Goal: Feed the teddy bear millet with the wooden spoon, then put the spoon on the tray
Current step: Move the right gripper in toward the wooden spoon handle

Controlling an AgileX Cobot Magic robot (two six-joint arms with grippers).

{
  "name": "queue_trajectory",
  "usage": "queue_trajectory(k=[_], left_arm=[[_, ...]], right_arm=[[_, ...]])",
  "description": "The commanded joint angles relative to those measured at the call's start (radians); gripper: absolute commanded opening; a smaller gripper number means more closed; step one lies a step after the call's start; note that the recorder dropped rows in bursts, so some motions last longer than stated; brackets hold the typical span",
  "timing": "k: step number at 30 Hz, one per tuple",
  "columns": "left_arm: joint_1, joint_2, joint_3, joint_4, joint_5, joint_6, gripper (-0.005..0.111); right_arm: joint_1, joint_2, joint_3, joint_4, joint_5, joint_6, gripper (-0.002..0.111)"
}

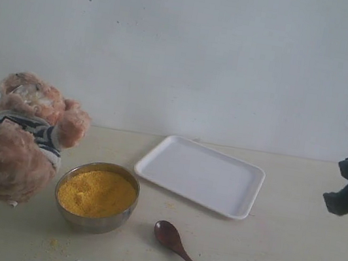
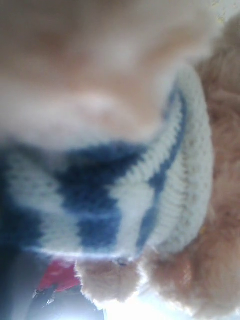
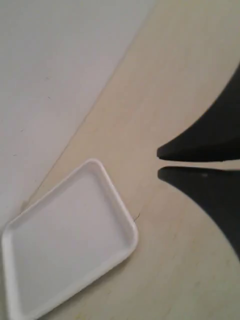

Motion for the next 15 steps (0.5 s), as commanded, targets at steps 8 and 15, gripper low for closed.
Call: queue_trajectory(k=[8, 15], left_arm=[[0.002, -0.003, -0.006, -0.018, 0.028, 0.028, 0.004], [0.002, -0.003, -0.006, -0.01, 0.03, 0.028, 0.004]], right_arm=[[0.094, 0.152, 0.025, 0.212, 0.147, 0.088, 0.004], [0.213, 0.173, 0.027, 0.207, 0.229, 0.088, 0.004]])
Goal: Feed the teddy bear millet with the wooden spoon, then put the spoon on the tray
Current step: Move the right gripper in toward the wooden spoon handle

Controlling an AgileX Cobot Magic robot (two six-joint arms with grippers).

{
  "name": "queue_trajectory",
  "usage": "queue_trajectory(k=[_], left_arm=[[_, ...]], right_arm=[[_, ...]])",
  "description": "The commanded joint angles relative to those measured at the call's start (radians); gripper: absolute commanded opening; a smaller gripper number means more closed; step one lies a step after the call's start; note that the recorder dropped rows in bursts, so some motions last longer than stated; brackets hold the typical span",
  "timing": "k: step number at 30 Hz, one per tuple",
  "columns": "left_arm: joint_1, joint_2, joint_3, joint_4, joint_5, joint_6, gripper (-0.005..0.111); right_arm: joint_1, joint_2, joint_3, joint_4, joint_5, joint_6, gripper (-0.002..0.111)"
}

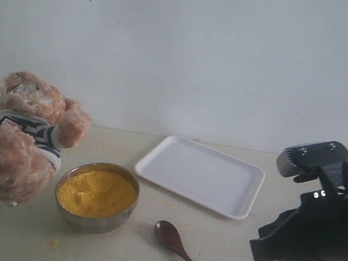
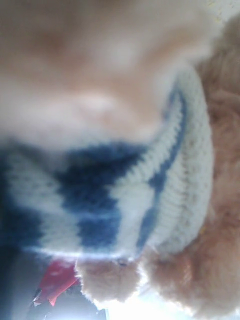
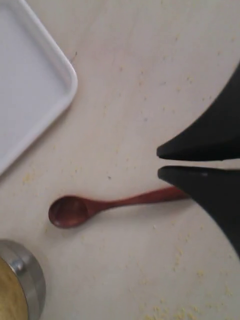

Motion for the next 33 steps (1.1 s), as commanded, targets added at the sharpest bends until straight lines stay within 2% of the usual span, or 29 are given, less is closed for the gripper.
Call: queue_trajectory(k=[1, 6, 8, 11, 13, 15, 18, 20, 25, 33], left_arm=[[0.002, -0.003, -0.006, -0.008, 0.032, 0.008, 0.004], [0.002, -0.003, -0.006, -0.008, 0.032, 0.021, 0.004], [0.002, -0.003, -0.006, -0.008, 0.032, 0.021, 0.004], [0.002, -0.003, -0.006, -0.008, 0.029, 0.025, 0.004], [0.002, -0.003, -0.006, -0.008, 0.025, 0.038, 0.004], [0.002, -0.003, -0.006, -0.008, 0.025, 0.043, 0.004], [0.002, -0.003, -0.006, -0.008, 0.025, 0.043, 0.004], [0.002, -0.003, -0.006, -0.008, 0.025, 0.043, 0.004], [0.002, -0.003, -0.006, -0.015, 0.025, 0.043, 0.004], [0.002, -0.003, -0.006, -0.021, 0.022, 0.078, 0.004]], right_arm=[[0.065, 0.002, 0.004, 0.005, 0.011, -0.005, 0.004], [0.081, 0.018, 0.004, 0.003, -0.09, -0.015, 0.004], [0.081, 0.035, 0.004, -0.005, -0.094, -0.025, 0.011], [0.081, 0.052, 0.004, -0.006, -0.083, -0.044, 0.037], [0.081, 0.063, 0.004, -0.006, -0.083, -0.046, 0.064], [0.081, 0.072, 0.004, -0.006, -0.095, -0.086, 0.086], [0.081, 0.074, 0.004, -0.006, -0.165, -0.105, 0.101], [0.081, 0.074, 0.004, -0.006, -0.192, -0.107, 0.104], [0.081, 0.074, 0.004, 0.003, -0.188, -0.103, 0.105], [0.081, 0.078, 0.004, 0.006, -0.153, 0.043, 0.104]])
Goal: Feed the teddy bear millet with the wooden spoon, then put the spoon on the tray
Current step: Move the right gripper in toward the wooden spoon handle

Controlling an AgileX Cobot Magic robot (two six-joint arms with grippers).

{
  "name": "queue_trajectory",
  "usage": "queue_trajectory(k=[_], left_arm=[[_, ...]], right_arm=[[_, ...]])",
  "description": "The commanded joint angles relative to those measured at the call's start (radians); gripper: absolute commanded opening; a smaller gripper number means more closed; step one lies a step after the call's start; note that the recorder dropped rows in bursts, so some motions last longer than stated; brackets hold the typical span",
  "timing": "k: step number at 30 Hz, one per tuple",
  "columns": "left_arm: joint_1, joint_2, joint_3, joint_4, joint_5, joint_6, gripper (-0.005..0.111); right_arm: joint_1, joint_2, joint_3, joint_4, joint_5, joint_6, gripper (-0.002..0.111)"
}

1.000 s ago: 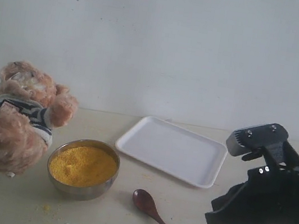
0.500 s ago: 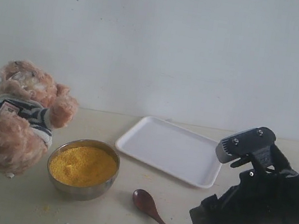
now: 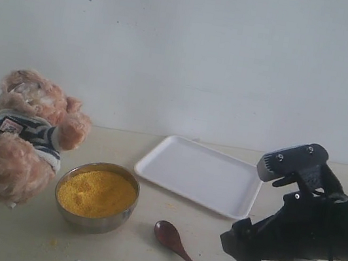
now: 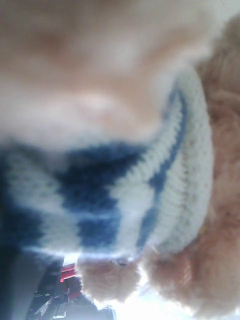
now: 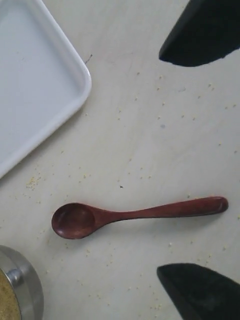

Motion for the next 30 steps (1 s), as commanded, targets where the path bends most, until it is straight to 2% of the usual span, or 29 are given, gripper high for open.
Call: queue_trajectory(k=[1, 3, 4, 6, 7, 9, 10, 13, 15, 17, 18, 20, 21, 23, 29, 30], left_arm=[[0.002, -0.003, -0.006, -0.021, 0.022, 0.018, 0.004], [0.002, -0.003, -0.006, -0.016, 0.022, 0.018, 0.004], [0.002, -0.003, -0.006, -0.013, 0.022, 0.018, 0.004], [0.002, -0.003, -0.006, -0.005, 0.024, 0.018, 0.004], [0.002, -0.003, -0.006, -0.003, 0.024, 0.018, 0.004], [0.002, -0.003, -0.006, 0.004, 0.024, 0.018, 0.004], [0.002, -0.003, -0.006, 0.005, 0.024, 0.017, 0.004], [0.002, -0.003, -0.006, 0.005, 0.024, 0.017, 0.004], [0.002, -0.003, -0.006, 0.005, 0.024, 0.017, 0.004], [0.002, -0.003, -0.006, 0.005, 0.024, 0.017, 0.004], [0.002, -0.003, -0.006, 0.005, 0.024, 0.017, 0.004], [0.002, -0.003, -0.006, 0.005, 0.024, 0.017, 0.004], [0.002, -0.003, -0.006, 0.005, 0.024, 0.017, 0.004], [0.002, -0.003, -0.006, 0.005, 0.024, 0.017, 0.004], [0.002, -0.003, -0.006, 0.006, 0.024, 0.017, 0.004], [0.002, -0.003, -0.006, 0.006, 0.024, 0.017, 0.004]], right_arm=[[0.004, 0.004, 0.004, 0.003, 0.002, 0.075, 0.102], [0.004, 0.004, 0.004, 0.003, -0.018, 0.133, 0.092], [0.004, 0.004, 0.004, 0.003, -0.042, 0.179, 0.083], [0.004, 0.004, 0.004, 0.003, -0.092, 0.275, 0.058], [0.004, 0.004, 0.004, 0.003, -0.124, 0.33, 0.038], [0.004, 0.004, 0.004, 0.012, -0.161, 0.396, 0.009], [0.004, 0.004, 0.004, 0.037, -0.199, 0.455, 0.001], [0.004, 0.004, 0.004, 0.13, -0.286, 0.707, 0.002], [0.004, 0.004, 0.004, 0.217, -0.318, 0.953, 0.002], [0.004, 0.004, 0.004, 0.226, -0.326, 1.123, 0.002], [0.004, 0.004, 0.004, 0.202, -0.345, 1.141, 0.002], [0.004, 0.004, 0.004, 0.019, -0.419, 0.981, 0.002], [0.001, 0.004, 0.004, -0.144, -0.451, 0.81, 0.002], [-0.001, 0.002, 0.004, -0.324, -0.446, 0.49, 0.002], [-0.001, 0.004, 0.004, -0.208, -0.426, -0.656, 0.002], [-0.001, 0.004, 0.004, -0.18, -0.416, -0.777, 0.002]])
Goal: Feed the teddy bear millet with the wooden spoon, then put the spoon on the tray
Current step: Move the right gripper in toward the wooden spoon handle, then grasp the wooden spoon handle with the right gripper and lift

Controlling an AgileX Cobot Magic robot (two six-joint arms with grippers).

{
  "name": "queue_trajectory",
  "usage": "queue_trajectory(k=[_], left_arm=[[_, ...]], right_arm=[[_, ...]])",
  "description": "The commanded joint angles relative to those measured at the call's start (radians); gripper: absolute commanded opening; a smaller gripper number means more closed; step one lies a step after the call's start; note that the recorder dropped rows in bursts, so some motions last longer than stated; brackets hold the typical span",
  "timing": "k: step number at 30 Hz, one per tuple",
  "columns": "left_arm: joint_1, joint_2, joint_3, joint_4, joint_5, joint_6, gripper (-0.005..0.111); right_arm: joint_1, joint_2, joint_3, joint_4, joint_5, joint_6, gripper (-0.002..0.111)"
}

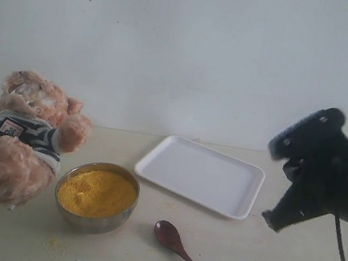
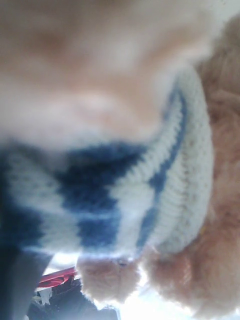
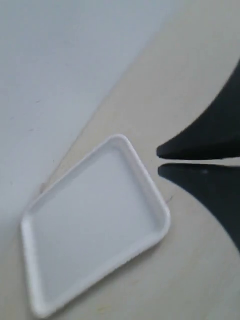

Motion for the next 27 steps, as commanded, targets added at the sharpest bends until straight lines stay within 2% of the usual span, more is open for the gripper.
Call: queue_trajectory(k=[1, 2, 4, 8, 10, 12, 13, 16, 19, 20, 23, 27], left_arm=[[0.002, -0.003, -0.006, -0.002, 0.024, 0.007, 0.004], [0.002, -0.003, -0.006, -0.002, 0.024, 0.007, 0.004], [0.002, -0.003, -0.006, -0.004, 0.024, 0.007, 0.004], [0.002, -0.003, -0.006, -0.008, 0.024, 0.007, 0.004], [0.002, -0.003, -0.006, -0.008, 0.024, 0.007, 0.004], [0.002, -0.003, -0.006, -0.008, 0.024, 0.007, 0.004], [0.002, -0.003, -0.006, -0.008, 0.024, 0.007, 0.004], [0.002, -0.003, -0.006, -0.001, 0.026, 0.007, 0.004], [0.002, -0.003, -0.006, -0.001, 0.026, 0.007, 0.004], [0.002, -0.003, -0.006, -0.001, 0.026, 0.007, 0.004], [0.002, -0.003, -0.006, -0.001, 0.026, 0.007, 0.004], [0.002, -0.003, -0.006, -0.001, 0.026, 0.007, 0.004]], right_arm=[[-0.001, 0.0, 0.0, 0.087, 0.034, -0.702, 0.002], [0.001, -0.002, 0.0, 0.129, 0.048, -0.733, 0.002], [0.003, -0.004, 0.0, 0.228, 0.083, -0.664, 0.002], [0.003, -0.007, 0.0, 0.483, 0.191, -0.275, 0.002], [0.003, 0.004, 0.0, 0.503, 0.311, -0.163, 0.003], [0.003, 0.018, 0.0, 0.49, 0.451, -0.216, 0.005], [0.003, 0.025, 0.0, 0.49, 0.515, -0.252, 0.01], [0.003, 0.049, 0.0, 0.49, 0.591, -0.277, 0.033], [0.003, 0.071, 0.0, 0.49, 0.582, -0.277, 0.058], [0.003, 0.083, 0.0, 0.49, 0.58, -0.277, 0.063], [0.003, 0.128, 0.0, 0.509, 0.589, -0.272, 0.063], [0.011, 0.2, 0.0, 0.518, 0.583, -0.365, 0.054]])
